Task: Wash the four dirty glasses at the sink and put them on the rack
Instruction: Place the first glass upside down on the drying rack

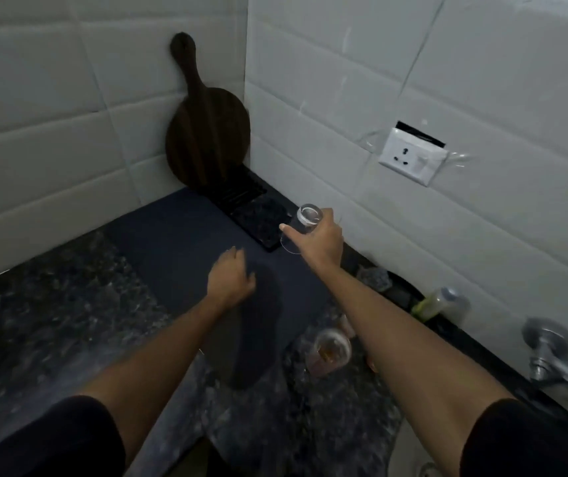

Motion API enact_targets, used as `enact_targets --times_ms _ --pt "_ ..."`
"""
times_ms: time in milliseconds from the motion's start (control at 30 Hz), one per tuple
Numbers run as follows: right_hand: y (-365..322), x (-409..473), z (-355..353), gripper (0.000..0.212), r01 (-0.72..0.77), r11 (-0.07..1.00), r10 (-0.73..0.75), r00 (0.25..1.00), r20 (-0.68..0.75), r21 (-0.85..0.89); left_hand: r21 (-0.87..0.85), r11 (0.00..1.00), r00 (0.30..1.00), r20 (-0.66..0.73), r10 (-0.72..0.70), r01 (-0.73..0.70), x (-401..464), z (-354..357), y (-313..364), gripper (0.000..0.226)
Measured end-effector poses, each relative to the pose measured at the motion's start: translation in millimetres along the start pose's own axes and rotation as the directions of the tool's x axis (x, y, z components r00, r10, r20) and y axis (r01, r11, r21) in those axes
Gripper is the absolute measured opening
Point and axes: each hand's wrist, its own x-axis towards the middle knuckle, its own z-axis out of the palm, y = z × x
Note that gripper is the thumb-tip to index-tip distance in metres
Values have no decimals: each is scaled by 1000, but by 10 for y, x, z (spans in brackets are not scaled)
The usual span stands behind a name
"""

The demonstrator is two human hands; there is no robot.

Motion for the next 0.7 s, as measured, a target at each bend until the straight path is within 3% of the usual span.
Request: enact_targets --times_ms 333,700 --pt "72 1200 1233 70 -150 984 149 989 -23 -94 233 967 972 230 43 -98 1005 528 -796 94" --pt "250 1559 1758 68 -147 986 148 989 13 -81 227 960 983 117 143 -166 980 743 -946 91"
